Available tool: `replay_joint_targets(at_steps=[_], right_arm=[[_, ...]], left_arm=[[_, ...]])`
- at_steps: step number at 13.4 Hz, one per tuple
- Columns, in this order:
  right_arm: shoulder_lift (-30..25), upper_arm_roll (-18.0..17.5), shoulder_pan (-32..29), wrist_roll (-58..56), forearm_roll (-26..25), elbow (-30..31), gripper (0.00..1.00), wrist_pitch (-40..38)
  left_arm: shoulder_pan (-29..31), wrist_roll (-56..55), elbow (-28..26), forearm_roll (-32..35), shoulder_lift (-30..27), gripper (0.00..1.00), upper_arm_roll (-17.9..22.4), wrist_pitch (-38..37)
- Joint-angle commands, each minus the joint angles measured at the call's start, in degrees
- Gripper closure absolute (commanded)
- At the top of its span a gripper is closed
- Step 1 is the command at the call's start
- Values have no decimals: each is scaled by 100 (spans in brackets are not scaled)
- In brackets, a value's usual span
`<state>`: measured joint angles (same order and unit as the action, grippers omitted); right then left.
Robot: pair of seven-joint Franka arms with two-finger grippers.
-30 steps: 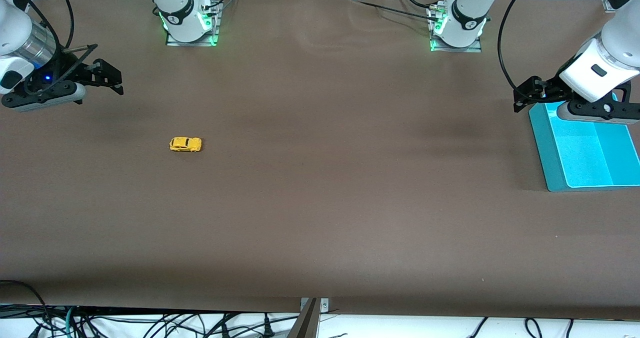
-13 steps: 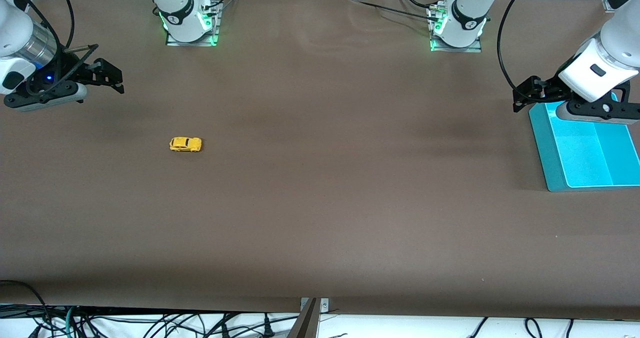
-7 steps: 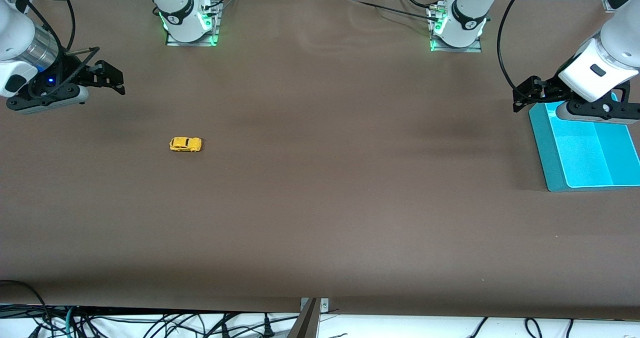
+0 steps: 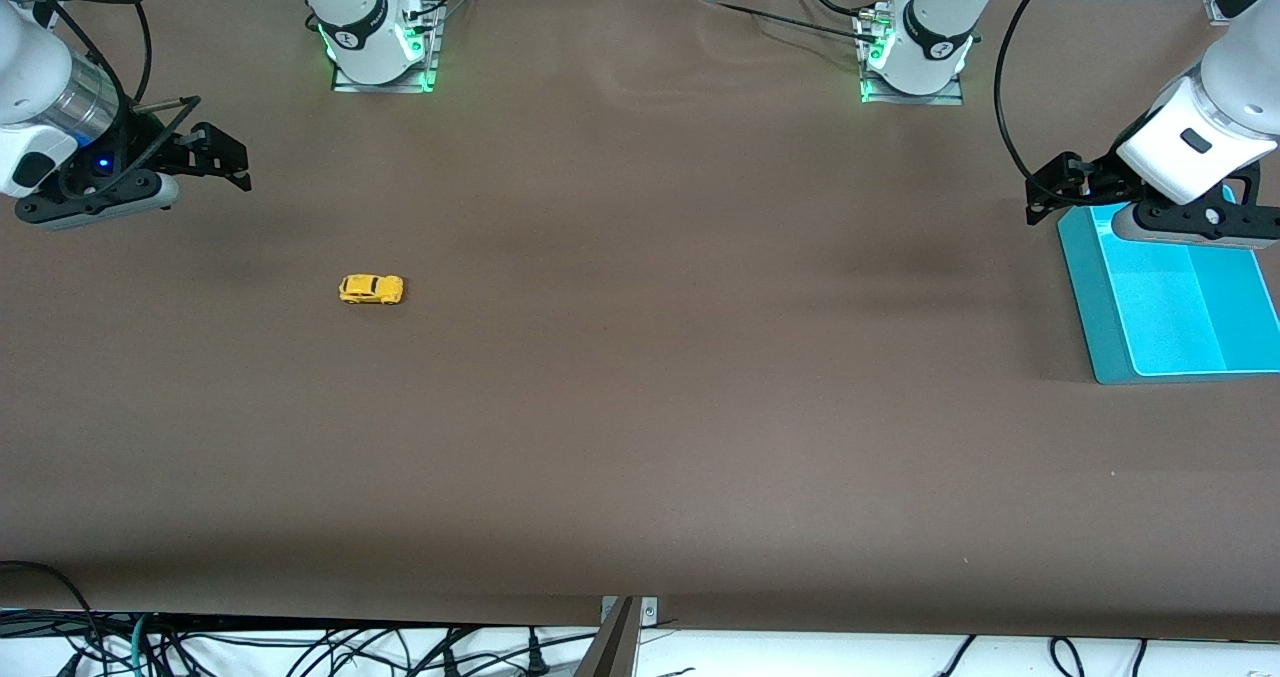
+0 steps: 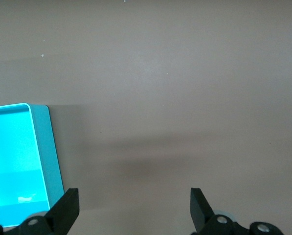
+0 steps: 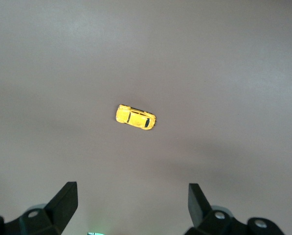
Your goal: Wind and store yellow beetle car
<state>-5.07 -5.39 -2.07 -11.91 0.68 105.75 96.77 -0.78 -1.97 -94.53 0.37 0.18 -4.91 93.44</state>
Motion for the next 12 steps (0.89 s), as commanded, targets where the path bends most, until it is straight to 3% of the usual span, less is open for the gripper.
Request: replay_joint_targets(at_steps=[1,9,12], right_arm=[[-38,29,31,31,55,16,0,-18],[-30,29,31,-57,55,77,0,-53],[-21,-40,31,-634,55,682,0,235]], left_arm=[[16,-49,75,-89,-36,0,-10,-115],[16,-49,75,-89,-36,0,-19,-115],[16,-49,75,-89,-36,0,-19,-115]])
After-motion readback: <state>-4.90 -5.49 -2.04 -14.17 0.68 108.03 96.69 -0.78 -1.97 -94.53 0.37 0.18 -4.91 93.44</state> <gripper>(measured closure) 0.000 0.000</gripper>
